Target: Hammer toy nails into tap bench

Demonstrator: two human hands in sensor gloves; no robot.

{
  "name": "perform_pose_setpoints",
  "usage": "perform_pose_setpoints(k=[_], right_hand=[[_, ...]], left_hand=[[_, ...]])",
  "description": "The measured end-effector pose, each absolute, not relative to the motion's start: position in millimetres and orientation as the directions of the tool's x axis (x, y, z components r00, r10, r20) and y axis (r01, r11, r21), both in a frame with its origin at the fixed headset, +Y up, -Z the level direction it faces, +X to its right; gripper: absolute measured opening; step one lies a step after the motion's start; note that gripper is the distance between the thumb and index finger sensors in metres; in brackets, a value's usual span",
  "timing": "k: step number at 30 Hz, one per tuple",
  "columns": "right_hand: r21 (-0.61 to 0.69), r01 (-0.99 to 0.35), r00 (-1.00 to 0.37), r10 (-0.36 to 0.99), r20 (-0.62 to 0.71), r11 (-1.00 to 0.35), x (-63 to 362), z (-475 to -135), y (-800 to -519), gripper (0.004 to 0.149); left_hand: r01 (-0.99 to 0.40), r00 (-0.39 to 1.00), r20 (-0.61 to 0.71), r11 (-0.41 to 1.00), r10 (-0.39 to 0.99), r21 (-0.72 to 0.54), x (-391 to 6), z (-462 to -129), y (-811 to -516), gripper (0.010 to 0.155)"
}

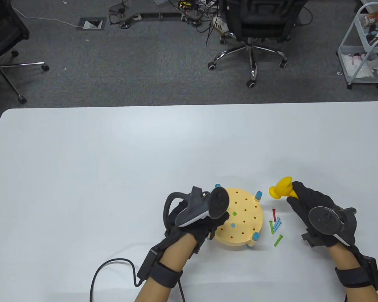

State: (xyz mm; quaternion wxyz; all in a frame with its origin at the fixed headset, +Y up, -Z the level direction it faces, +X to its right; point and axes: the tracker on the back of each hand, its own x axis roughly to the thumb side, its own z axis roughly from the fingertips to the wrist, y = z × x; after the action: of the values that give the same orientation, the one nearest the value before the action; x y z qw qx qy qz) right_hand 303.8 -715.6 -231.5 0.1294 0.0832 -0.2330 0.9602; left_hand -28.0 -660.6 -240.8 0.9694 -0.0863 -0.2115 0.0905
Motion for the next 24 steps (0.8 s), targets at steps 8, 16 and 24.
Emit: perform_pose_setpoints(k=[8,16,24], right_hand=[[-0.475,-0.351,-0.888,0.126,0.442,-0.807,251,-203,-687,0.063],[-0.586,-0.139,-0.854,-0.202,0.479,-0.799,182,-202,-690,0.063],[-0.620,-0.076,-0.872,-0.250,0.421,-0.781,171,-212,-688,0.062]], left_hand=[[-0.295,0.854,0.422,0.951,0.305,-0.091,-52,-218,-724,0.064],[-0.360,0.820,0.447,0.929,0.358,-0.083,-51,-218,-729,0.054],[-0.376,0.812,0.448,0.923,0.373,-0.088,-52,-218,-732,0.054]])
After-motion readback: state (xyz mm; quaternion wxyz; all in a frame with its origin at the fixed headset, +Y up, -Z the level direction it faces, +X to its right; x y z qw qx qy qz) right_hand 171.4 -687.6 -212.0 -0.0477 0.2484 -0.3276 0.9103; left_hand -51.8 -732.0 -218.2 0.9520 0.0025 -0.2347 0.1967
